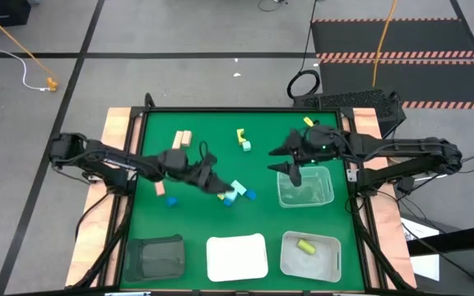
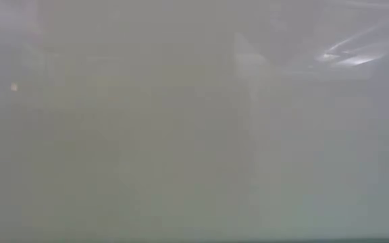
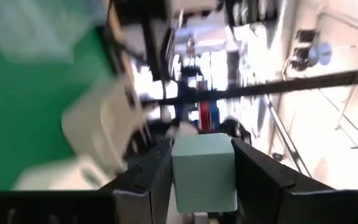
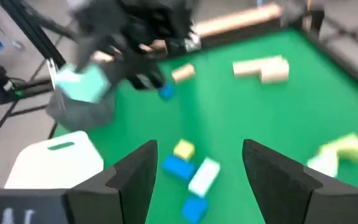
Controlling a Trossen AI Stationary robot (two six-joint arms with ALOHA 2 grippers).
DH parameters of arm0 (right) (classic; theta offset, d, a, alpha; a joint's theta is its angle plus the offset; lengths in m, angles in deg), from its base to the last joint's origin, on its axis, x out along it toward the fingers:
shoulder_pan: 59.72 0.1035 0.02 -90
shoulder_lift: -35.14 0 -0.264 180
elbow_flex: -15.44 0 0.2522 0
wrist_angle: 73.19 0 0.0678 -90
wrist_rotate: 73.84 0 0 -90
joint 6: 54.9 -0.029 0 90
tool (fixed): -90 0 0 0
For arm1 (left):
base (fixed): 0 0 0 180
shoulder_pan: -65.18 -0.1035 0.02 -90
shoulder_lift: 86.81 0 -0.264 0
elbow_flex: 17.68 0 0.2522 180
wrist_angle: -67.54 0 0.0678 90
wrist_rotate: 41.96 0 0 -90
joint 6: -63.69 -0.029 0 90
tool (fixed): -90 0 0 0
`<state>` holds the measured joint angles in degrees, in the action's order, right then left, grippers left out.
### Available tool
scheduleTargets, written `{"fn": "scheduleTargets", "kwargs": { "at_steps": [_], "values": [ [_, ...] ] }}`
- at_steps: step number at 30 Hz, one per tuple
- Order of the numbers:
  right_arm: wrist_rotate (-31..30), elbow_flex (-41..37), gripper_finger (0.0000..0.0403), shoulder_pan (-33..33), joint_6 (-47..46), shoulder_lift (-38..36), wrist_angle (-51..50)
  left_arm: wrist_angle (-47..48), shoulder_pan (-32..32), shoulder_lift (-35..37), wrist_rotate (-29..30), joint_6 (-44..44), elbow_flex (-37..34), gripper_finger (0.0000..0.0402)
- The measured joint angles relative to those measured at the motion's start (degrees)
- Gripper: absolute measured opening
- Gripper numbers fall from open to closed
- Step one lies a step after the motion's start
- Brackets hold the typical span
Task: Sort & place blocks by color
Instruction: Put the top right light blue block into the black bin
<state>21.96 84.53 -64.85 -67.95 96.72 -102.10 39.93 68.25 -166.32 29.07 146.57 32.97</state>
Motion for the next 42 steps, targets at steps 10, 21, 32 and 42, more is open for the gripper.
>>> {"fn": "scheduleTargets", "kwargs": {
  "at_steps": [10, 21, 32, 42],
  "values": [
    [0.0, -2.2, 0.0226, 0.0, -3.5, 0.4, -8.2, 4.0, 16.0, 0.0, 3.0, 21.6, 0.7, 0.0141],
    [0.3, -17.5, 0.0226, 0.0, -13.4, 0.5, 17.2, 59.3, 33.2, 0.0, 6.2, 31.8, 23.3, 0.0144],
    [-4.8, -23.2, 0.0226, 5.8, -16.2, 1.0, 31.4, 93.1, 46.5, 0.0, 8.3, 57.9, 28.1, 0.0146],
    [-12.1, -23.1, 0.0226, 12.8, -14.7, 6.7, 34.7, 95.2, 45.9, -0.2, 6.8, 59.1, 22.0, 0.0151]
  ]
}}
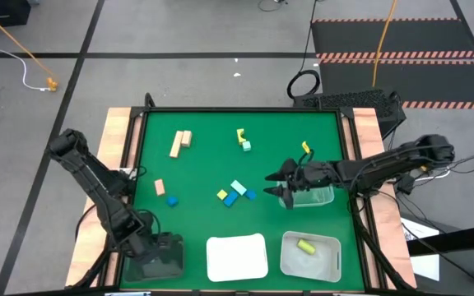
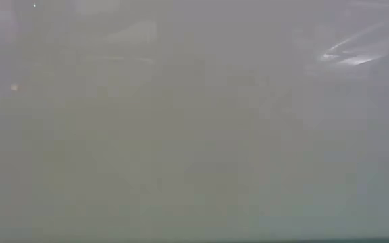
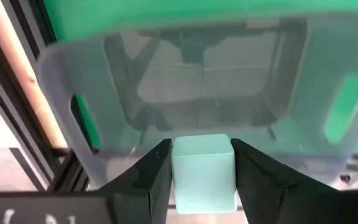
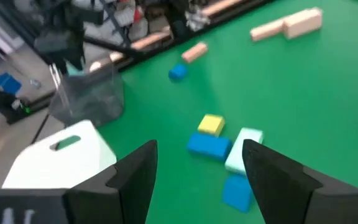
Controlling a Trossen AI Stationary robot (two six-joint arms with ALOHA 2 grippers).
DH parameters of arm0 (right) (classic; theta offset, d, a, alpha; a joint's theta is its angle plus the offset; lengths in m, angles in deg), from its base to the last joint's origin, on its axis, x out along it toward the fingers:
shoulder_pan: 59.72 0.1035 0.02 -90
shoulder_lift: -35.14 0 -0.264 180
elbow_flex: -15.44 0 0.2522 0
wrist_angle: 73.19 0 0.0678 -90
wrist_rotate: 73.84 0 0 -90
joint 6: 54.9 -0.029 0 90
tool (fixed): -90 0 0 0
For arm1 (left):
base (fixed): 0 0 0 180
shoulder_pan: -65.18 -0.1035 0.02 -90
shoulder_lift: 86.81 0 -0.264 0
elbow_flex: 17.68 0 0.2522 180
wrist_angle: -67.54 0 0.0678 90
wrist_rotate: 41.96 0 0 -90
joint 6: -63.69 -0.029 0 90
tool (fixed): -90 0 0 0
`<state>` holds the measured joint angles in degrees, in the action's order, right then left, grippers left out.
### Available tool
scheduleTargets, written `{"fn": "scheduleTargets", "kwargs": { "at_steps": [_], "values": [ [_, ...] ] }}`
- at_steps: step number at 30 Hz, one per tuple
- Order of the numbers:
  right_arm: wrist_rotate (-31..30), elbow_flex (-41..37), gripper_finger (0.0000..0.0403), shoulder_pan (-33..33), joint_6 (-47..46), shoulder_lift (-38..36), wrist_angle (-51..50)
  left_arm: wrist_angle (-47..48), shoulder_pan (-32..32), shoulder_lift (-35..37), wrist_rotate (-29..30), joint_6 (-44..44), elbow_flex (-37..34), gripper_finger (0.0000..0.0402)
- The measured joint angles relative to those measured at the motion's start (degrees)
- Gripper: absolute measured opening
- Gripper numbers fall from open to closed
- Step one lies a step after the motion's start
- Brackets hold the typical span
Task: Sort & place blocks by color
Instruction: Put the top right light blue block into the black bin, then put the top right blue block into the white bin
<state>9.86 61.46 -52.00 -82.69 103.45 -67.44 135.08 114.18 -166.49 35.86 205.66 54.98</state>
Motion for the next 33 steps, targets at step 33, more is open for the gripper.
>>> {"fn": "scheduleTargets", "kwargs": {
  "at_steps": [33],
  "values": [
    [-5.5, 30.2, 0.0226, -0.7, -4.8, 26.3, -34.8, -11.0, -9.9, 3.6, 35.7, -23.1, -1.4, 0.0255]
  ]
}}
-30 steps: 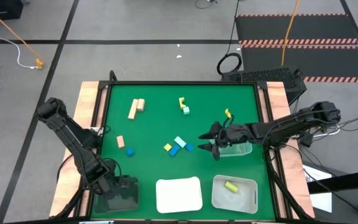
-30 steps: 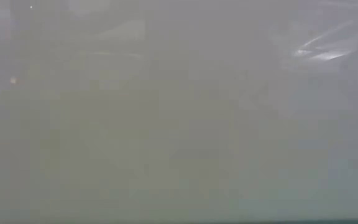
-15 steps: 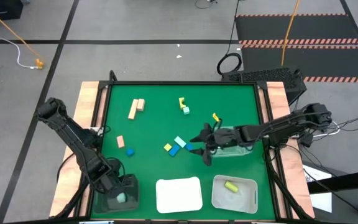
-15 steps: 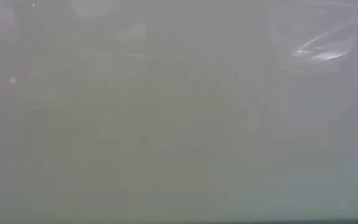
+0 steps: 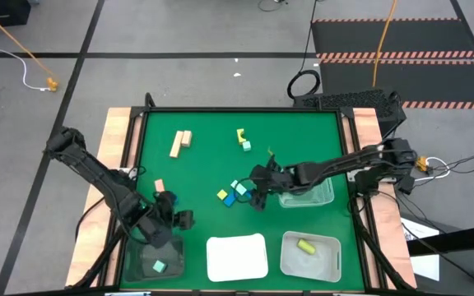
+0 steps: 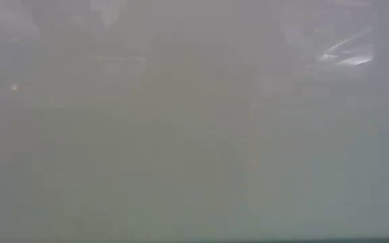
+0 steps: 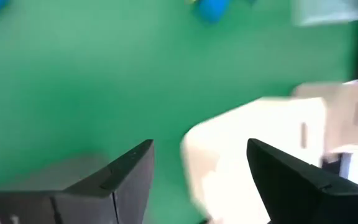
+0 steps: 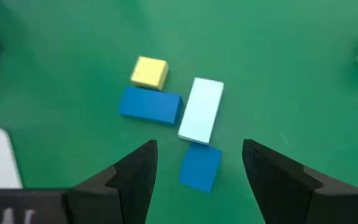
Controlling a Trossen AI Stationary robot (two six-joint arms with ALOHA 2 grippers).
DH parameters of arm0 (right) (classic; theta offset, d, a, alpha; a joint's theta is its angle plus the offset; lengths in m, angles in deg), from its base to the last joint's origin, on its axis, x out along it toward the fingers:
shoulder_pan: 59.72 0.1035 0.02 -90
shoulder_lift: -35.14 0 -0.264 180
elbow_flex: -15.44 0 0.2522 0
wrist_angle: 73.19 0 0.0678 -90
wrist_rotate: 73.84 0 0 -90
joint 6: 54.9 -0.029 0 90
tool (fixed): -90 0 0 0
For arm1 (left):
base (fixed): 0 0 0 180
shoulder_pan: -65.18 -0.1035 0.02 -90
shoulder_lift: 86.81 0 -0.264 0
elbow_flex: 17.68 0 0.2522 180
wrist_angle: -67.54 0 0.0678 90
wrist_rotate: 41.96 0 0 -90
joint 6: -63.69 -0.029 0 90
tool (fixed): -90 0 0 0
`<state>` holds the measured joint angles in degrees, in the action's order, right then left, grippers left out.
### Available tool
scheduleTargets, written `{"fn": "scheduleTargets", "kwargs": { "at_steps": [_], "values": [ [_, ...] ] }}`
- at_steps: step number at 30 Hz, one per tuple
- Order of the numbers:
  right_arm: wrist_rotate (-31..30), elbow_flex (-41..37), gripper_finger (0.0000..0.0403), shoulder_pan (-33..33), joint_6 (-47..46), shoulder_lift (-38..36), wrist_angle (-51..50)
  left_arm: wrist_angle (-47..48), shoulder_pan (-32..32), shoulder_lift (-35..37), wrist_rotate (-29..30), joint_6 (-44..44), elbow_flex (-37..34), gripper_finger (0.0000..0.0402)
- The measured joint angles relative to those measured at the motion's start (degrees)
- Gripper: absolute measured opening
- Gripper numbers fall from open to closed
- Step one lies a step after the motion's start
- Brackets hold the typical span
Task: Sort & place blocks by color
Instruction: Put the top right blue block into the white bin
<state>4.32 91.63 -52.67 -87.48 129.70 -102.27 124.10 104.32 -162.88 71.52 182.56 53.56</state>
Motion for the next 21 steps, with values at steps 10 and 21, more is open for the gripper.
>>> {"fn": "scheduleTargets", "kwargs": {
  "at_steps": [10, 21],
  "values": [
    [0.0, 1.0, 0.0226, -0.1, -2.7, 8.3, 0.1, -7.7, -7.7, 3.5, 6.2, -20.1, 0.0, 0.0256],
    [-0.1, 1.0, 0.0226, -0.3, -1.5, 10.4, 0.6, -10.2, -13.3, 7.7, 6.3, -33.1, 0.0, 0.0253]
  ]
}}
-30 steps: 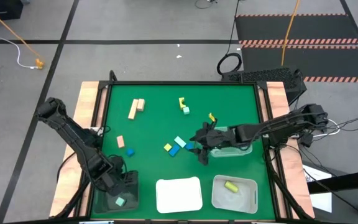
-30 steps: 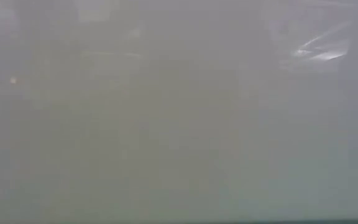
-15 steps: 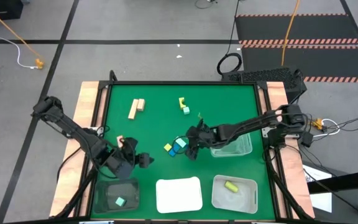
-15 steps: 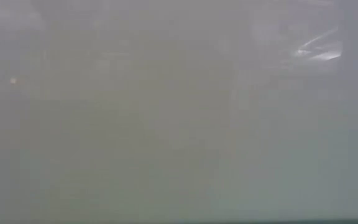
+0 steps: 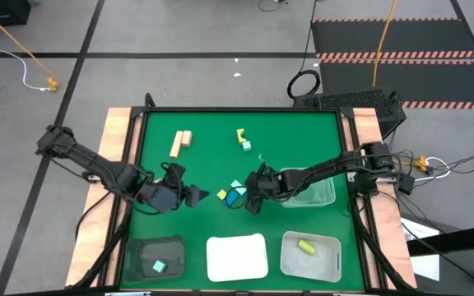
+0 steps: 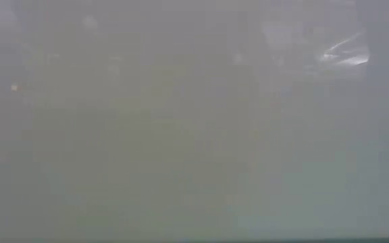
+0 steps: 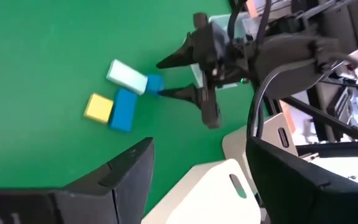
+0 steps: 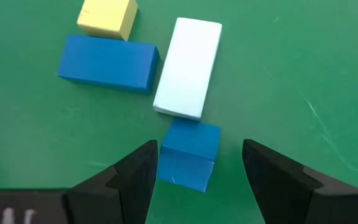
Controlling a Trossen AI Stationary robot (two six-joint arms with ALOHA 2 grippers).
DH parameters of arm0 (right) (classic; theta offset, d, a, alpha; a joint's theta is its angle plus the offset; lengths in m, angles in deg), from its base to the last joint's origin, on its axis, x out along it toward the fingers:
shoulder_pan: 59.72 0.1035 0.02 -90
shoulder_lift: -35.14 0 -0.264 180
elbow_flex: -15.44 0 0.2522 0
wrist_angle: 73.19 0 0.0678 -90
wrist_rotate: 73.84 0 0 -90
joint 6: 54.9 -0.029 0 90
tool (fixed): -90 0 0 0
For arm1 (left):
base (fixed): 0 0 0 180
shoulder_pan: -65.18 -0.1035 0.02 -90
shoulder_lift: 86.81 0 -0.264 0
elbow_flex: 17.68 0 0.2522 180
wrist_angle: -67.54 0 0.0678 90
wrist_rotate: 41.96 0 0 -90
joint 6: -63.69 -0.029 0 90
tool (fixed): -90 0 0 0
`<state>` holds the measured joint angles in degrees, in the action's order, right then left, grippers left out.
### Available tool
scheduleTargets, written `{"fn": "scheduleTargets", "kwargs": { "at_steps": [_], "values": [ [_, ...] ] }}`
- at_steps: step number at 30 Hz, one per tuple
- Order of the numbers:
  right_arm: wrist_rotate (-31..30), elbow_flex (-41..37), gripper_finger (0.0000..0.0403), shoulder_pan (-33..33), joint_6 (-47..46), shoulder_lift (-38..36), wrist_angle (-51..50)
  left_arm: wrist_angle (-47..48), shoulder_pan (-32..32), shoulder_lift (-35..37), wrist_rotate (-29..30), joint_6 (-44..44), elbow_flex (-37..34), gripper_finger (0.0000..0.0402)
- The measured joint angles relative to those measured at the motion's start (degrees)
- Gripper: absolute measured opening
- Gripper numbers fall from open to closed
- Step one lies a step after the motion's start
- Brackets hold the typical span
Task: Sort & place blocks by color
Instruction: Put the top right blue block into the white bin
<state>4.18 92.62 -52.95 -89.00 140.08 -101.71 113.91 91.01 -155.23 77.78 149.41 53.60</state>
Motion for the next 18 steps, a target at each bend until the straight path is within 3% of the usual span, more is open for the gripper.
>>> {"fn": "scheduleTargets", "kwargs": {
  "at_steps": [8, 18],
  "values": [
    [1.5, 0.0, 0.0212, -0.7, 1.8, 0.0, -0.1, -0.2, -1.2, 0.4, -0.1, -3.4, 0.0, 0.0258],
    [0.9, 0.2, 0.0226, -0.8, 2.4, 3.8, 0.5, -0.3, -1.2, 0.4, -0.2, -3.5, 0.0, 0.0258]
  ]
}}
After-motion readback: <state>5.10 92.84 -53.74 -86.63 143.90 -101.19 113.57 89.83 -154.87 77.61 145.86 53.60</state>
